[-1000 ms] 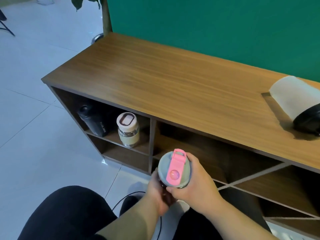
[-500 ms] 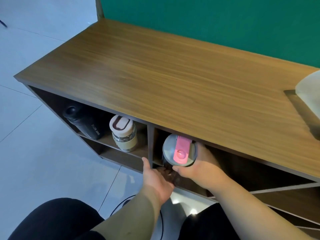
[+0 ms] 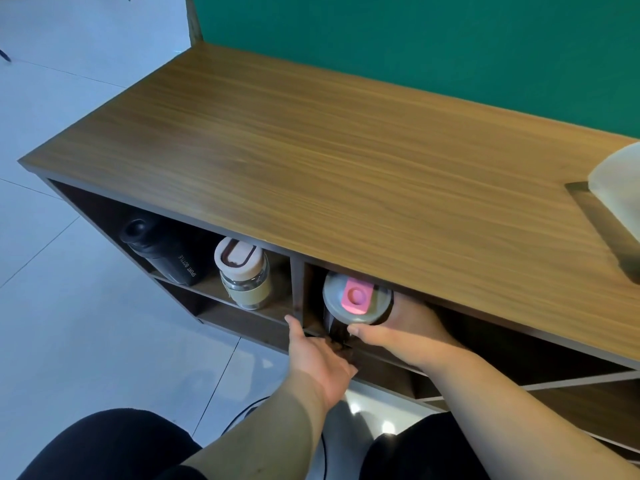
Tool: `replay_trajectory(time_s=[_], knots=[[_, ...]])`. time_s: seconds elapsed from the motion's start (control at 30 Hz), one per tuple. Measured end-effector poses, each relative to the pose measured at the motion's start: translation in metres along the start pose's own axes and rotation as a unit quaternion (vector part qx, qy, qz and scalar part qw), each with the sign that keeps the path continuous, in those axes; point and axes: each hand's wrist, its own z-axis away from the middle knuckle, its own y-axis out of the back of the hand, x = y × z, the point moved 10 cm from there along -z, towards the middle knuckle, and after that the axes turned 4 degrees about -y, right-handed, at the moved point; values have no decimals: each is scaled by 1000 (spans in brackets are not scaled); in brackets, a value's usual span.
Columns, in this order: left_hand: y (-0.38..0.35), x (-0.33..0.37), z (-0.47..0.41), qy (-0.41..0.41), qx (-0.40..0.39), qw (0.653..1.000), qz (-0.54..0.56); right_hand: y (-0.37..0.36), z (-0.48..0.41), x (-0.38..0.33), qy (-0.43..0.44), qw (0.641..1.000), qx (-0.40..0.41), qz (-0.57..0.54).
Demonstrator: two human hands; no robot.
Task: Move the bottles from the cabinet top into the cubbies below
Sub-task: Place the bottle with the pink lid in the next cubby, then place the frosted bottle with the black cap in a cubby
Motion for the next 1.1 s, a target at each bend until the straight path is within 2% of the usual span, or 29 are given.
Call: replay_trajectory(time_s=[0.13,0.23,0.33,0.4,0.47,0.6,0.67,0.7,0.77,0.83,0.87,0.93,1.03,1.1], knots=[[0,1,3,-5,8,1000,-5,-13,1,-1,-28,998,-49,-1],[6,-1,7,1,11,1000,-20,-2,5,-1,-29,997,6,67],[16,-9,16,21,21,995,-93,2,27,11,-88,985,27,143],[21,-16,31,36,30,977,-207,9,48,20,-91,984,53,146],[19,-25,51,56,15,953,-298,11,75,19,-71,990,43,110],[-3,-53,99,132,-76,910,-386,44,142,-18,1,993,78,85],[-28,-62,120,132,-123,887,-426,75,170,-45,55,983,150,94],[-44,-64,130,112,-140,874,-452,98,186,-57,83,967,217,100],[-71,-58,143,49,-151,859,-487,142,211,-79,135,914,368,108],[-99,-49,156,-17,-157,850,-502,184,227,-92,146,854,480,138],[-112,-45,165,-43,-159,850,-500,206,228,-90,122,833,519,151],[-129,-39,177,-77,-159,860,-479,250,221,-76,29,814,560,153],[-152,-33,192,-115,-160,868,-457,279,197,-51,-82,830,533,142],[-165,-31,202,-131,-164,869,-449,284,183,-38,-110,847,508,111]])
